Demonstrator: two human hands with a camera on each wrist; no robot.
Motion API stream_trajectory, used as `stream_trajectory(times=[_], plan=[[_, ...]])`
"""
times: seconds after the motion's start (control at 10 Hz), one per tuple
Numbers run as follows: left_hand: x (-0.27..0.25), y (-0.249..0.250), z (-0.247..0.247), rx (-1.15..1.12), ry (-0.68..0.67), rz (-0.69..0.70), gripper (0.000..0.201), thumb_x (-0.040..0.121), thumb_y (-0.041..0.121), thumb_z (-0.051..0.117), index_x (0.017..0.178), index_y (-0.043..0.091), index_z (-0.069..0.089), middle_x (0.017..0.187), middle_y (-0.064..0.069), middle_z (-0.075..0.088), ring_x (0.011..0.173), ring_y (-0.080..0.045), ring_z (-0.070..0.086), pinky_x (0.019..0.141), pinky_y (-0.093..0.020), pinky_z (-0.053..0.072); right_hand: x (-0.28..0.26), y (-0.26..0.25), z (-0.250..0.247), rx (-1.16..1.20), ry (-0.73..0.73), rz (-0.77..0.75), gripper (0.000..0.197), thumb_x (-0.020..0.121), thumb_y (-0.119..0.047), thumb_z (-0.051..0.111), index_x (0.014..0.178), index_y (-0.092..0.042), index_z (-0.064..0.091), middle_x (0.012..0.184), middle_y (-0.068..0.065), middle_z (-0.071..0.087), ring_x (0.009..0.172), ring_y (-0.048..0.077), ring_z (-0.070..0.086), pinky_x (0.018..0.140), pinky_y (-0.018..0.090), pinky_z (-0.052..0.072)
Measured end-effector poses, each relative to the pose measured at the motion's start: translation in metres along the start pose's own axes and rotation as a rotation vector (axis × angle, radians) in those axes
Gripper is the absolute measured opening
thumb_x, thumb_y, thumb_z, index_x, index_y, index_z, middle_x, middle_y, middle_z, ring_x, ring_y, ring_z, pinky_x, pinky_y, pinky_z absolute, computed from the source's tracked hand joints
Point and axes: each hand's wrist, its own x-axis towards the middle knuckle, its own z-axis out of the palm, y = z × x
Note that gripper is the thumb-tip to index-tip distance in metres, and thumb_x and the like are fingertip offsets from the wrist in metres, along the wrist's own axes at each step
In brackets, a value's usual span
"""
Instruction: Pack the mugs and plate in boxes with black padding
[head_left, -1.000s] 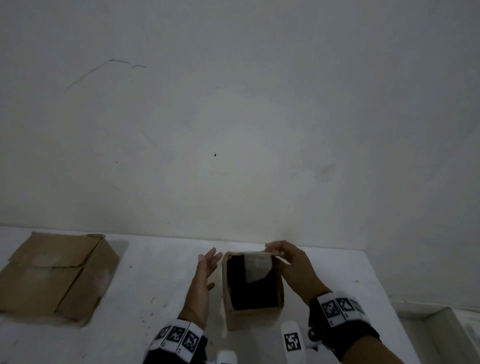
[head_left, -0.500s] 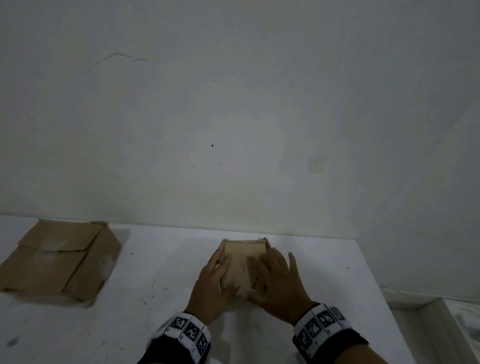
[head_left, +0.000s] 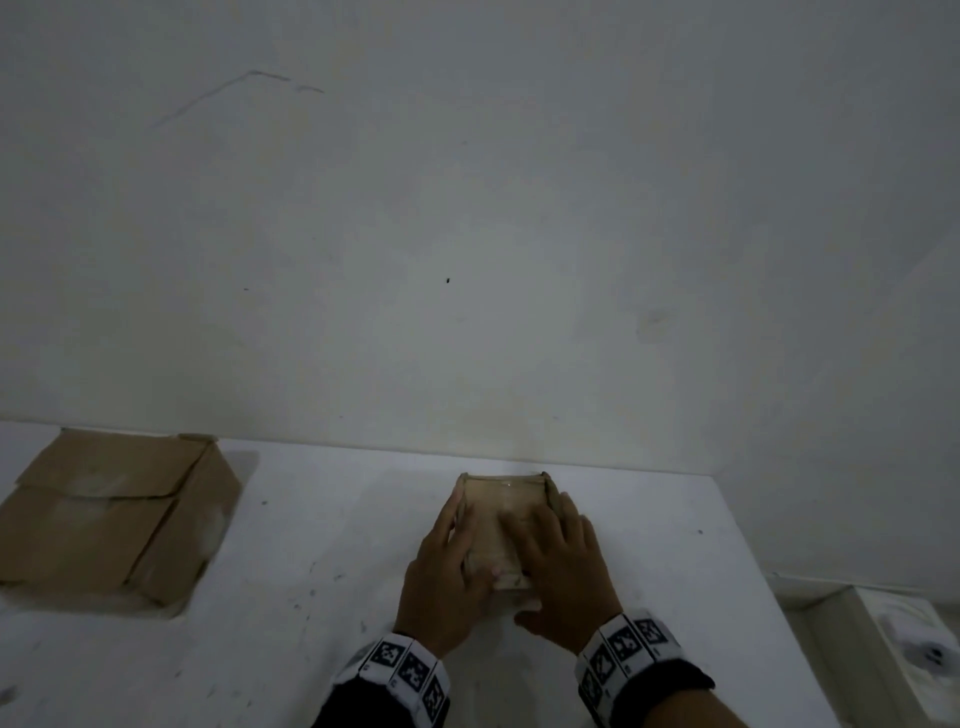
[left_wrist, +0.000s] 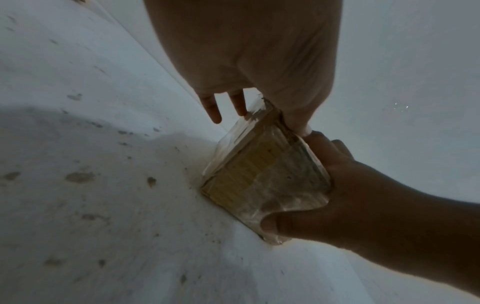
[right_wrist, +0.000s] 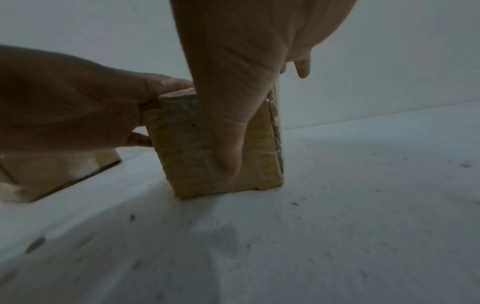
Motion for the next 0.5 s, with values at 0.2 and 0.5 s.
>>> stream_trajectory(times=[0.2,0.5], plan=[[-0.001,0.002,-0.004,0.014,-0.023,0.009,0.077,0.08,0.058,0.034,0.147,0.027,0.012,0.148,0.023,-0.015,0.136,-0.001,0.015,0.107,-0.02,0.027,-0.002,-0.013,-0.006,0.031,0.016,0.127,0.097,0.047,-0.086,0.053,0.127,-0.033,0.046,0.12,0.009,0.059,0.103,0.038,0.06,0.082,0.058,0.05],[-0.037,0.036,-0.052,0.238,-0.129,0.063,0.087,0.07,0.071,0.014,0.147,0.03,0.005,0.145,0.018,-0.02,0.145,-0.013,0.0,0.115,-0.032,0.019,-0.023,-0.012,-0.05,0.001,-0.285,0.079,0.107,0.075,-0.05,0.071,0.149,-0.033,-0.005,0.158,0.003,-0.008,0.144,0.033,-0.008,0.114,0.056,0.005]])
